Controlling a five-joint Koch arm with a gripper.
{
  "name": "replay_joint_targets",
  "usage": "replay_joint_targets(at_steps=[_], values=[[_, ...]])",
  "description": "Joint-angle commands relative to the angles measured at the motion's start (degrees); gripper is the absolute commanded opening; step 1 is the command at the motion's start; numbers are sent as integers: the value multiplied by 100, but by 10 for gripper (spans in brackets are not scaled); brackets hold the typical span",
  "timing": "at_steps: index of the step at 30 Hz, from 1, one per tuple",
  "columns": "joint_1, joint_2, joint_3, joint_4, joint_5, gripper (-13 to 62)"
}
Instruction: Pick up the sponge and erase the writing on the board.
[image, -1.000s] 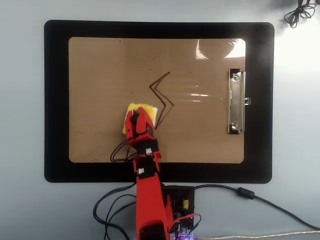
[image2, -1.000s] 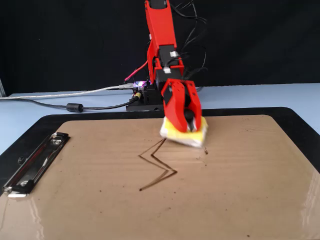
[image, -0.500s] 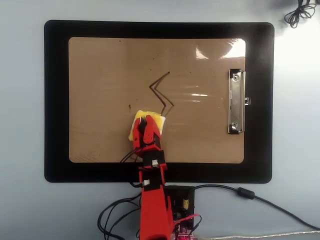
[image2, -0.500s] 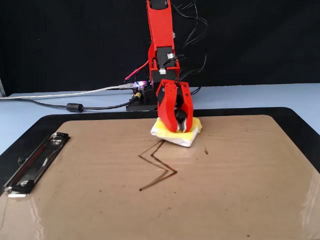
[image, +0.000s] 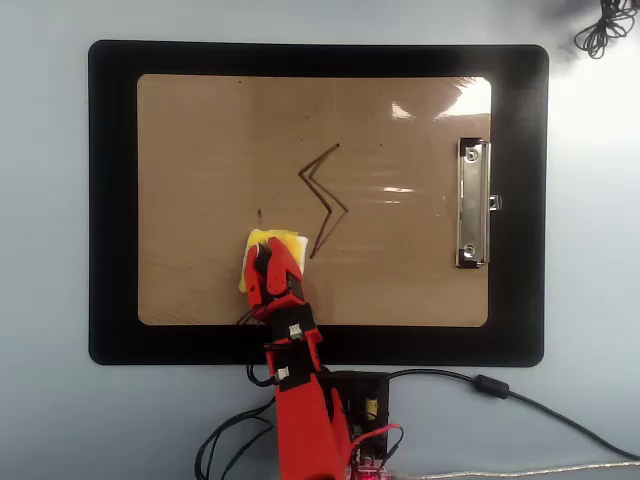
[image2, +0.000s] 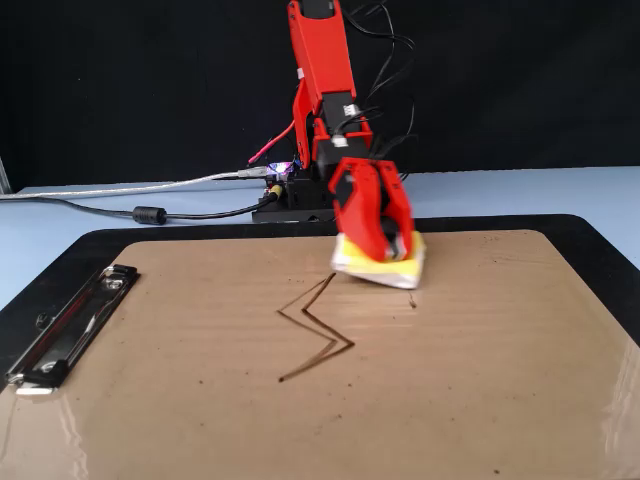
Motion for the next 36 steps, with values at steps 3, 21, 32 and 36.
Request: replay_joint_targets(at_steps=[3,21,32,36], values=[[-70,-1406,-1450,-176,-404,-80],[589,-2118,-1863,-466,-272,-80],[861,-2540,-2320,-554,97,-80],[853,-650,-589,-396,97,-80]])
